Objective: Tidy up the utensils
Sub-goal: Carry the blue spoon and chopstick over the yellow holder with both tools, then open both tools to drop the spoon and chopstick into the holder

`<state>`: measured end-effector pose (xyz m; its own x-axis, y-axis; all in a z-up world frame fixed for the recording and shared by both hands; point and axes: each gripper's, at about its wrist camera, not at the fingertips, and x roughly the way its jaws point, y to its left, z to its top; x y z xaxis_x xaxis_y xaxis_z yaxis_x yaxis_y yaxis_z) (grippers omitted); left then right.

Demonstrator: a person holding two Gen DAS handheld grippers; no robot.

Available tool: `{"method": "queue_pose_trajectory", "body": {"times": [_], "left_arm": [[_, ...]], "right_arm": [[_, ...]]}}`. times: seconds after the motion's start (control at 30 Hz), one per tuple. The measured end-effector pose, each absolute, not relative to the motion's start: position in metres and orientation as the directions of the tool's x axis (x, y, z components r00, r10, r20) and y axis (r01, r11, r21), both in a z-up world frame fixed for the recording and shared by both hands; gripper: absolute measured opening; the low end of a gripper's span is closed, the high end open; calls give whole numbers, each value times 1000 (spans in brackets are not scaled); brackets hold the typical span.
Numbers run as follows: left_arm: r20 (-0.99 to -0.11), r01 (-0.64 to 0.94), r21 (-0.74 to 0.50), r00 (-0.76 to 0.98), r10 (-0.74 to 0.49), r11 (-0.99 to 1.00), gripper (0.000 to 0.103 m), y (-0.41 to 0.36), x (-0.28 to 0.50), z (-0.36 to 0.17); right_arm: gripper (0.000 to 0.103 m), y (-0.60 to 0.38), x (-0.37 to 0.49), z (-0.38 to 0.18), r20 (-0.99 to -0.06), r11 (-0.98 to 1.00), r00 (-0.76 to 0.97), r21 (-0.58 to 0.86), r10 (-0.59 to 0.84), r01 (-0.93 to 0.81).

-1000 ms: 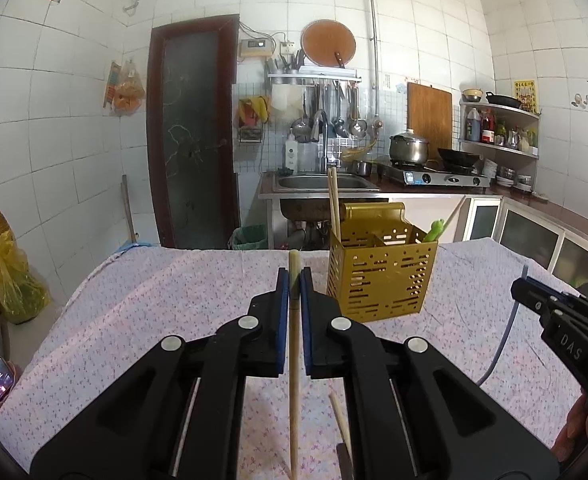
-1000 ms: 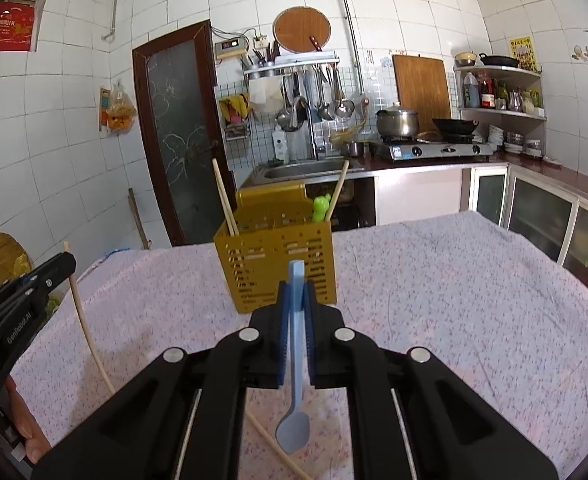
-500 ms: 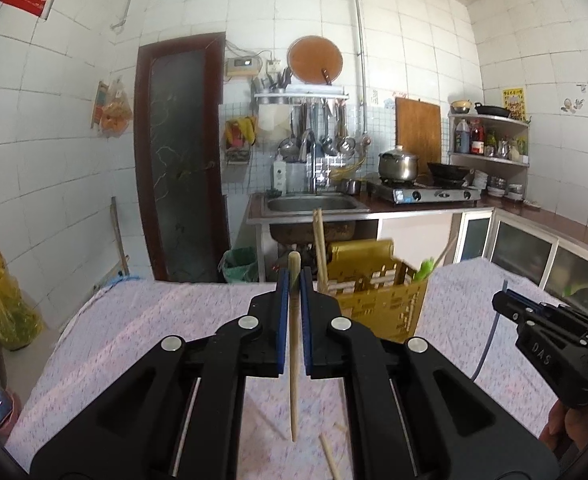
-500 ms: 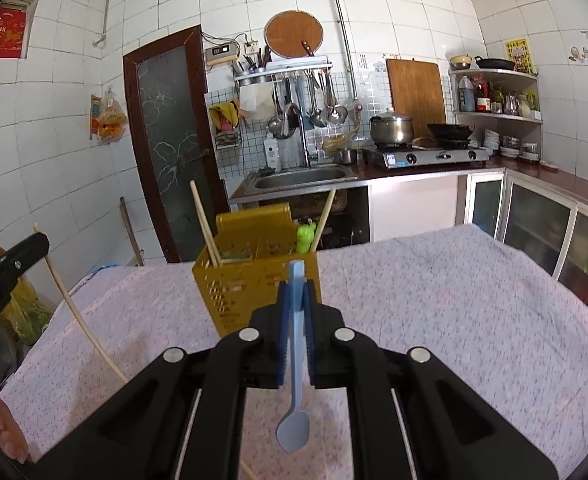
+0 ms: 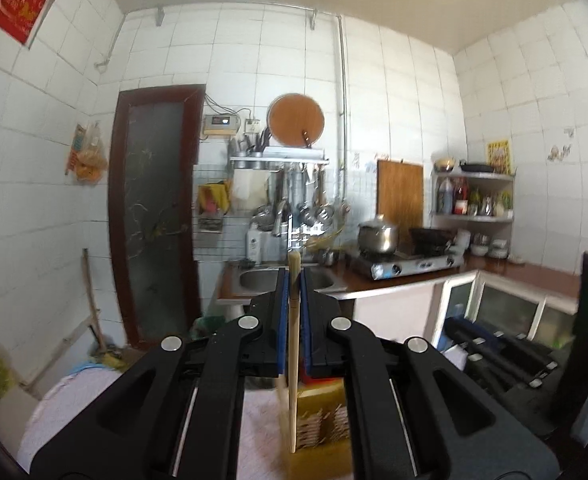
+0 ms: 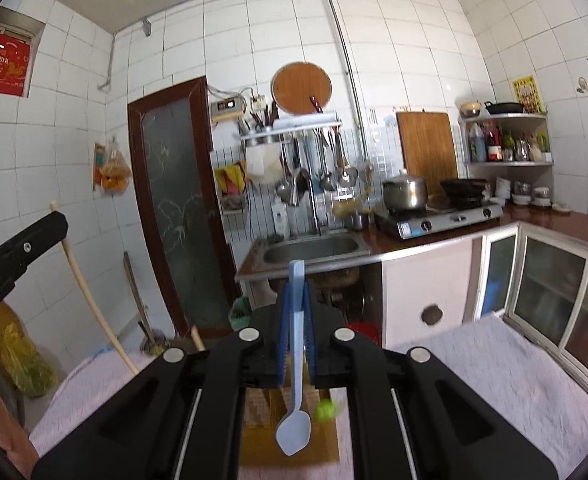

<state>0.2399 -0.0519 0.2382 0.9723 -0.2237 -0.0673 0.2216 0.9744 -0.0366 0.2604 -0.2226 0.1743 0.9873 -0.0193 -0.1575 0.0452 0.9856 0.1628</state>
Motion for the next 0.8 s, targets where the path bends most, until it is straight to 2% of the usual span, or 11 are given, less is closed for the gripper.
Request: {"method": "queue_pose_trajectory", "body": {"times": [0.13,0.27,0.5,0.7,0.73,0.77,0.8], "left_arm": [[-70,248,-56,965,-251,967,4,-67,273,235],[-106,245,-35,963,-247,969,4,-85,312,199],[-223,184,0,958,-179,983,4,-93,359,126],[-300,121,-1,947,-116,993,7,-72,364,112],[-313,113,-4,944,-108,994,9,-66,362,114],[-317,103,-11,943,-101,995,17,-60,359,118],[-317,93,-21,944,-95,995,32,-54,353,121]], "right_arm": [[7,-224,296,175,-147,985,989,166,-24,48],[7,-229,325,155,-175,985,984,164,-30,59],[7,-231,350,103,-275,988,961,136,-39,79],[10,-233,356,89,-366,992,927,55,-86,114],[14,-232,354,89,-377,992,921,34,-97,118],[33,-232,350,90,-379,992,919,15,-112,127],[53,-233,347,92,-374,991,920,7,-120,133]]}}
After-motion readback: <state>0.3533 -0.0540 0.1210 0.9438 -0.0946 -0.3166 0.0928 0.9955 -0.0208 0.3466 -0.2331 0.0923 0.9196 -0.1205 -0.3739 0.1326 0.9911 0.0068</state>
